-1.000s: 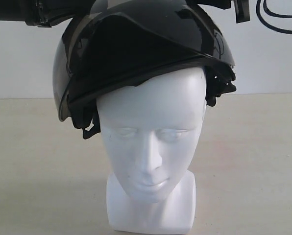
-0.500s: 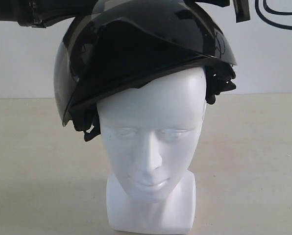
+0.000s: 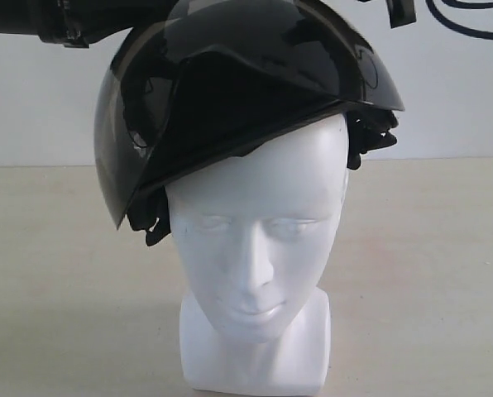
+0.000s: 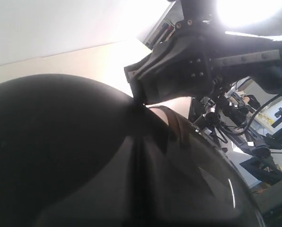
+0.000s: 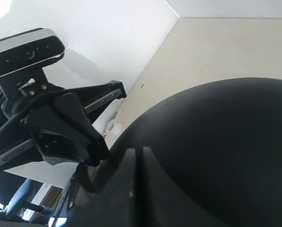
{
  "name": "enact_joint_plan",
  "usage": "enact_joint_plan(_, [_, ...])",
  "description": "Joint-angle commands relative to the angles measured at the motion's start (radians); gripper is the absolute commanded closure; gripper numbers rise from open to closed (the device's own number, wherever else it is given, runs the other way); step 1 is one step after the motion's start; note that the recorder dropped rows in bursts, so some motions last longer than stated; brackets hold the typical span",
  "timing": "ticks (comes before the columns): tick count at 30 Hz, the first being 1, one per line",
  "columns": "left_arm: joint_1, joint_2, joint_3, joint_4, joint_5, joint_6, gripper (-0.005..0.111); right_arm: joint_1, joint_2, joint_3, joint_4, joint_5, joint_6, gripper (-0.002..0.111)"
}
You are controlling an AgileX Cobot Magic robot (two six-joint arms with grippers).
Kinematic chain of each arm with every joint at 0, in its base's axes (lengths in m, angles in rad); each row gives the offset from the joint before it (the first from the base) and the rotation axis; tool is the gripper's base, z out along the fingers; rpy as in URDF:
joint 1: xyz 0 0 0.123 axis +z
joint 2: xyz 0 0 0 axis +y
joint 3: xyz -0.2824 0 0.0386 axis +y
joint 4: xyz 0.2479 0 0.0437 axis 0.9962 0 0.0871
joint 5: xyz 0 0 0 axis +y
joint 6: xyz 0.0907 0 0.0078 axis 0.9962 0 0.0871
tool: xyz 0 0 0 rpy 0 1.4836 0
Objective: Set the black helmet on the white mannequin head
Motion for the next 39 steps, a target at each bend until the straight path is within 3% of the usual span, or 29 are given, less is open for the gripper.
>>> enact_joint_plan(1, [-0.023,0.001,0.016,0.080,-0.062,-0.014,0.102,0.021,-0.002,0.009,-0.143,0.060,0.028,0.108])
enact_joint_plan(23, [-0.008,0.001,0.014,0.079,-0.062,0.025,0.102,0.003,-0.065,0.009,-0.197,0.060,0.040,0.108])
enact_joint_plan(32, [0.073,0.001,0.006,0.070,-0.062,0.029,0.102,-0.107,-0.047,0.009,-0.090,0.060,-0.019,0.108])
enact_joint_plan(39, [0.086,0.001,0.006,0.078,-0.062,0.025,0.102,-0.210,0.058,0.009,0.110,0.060,-0.072,0.108])
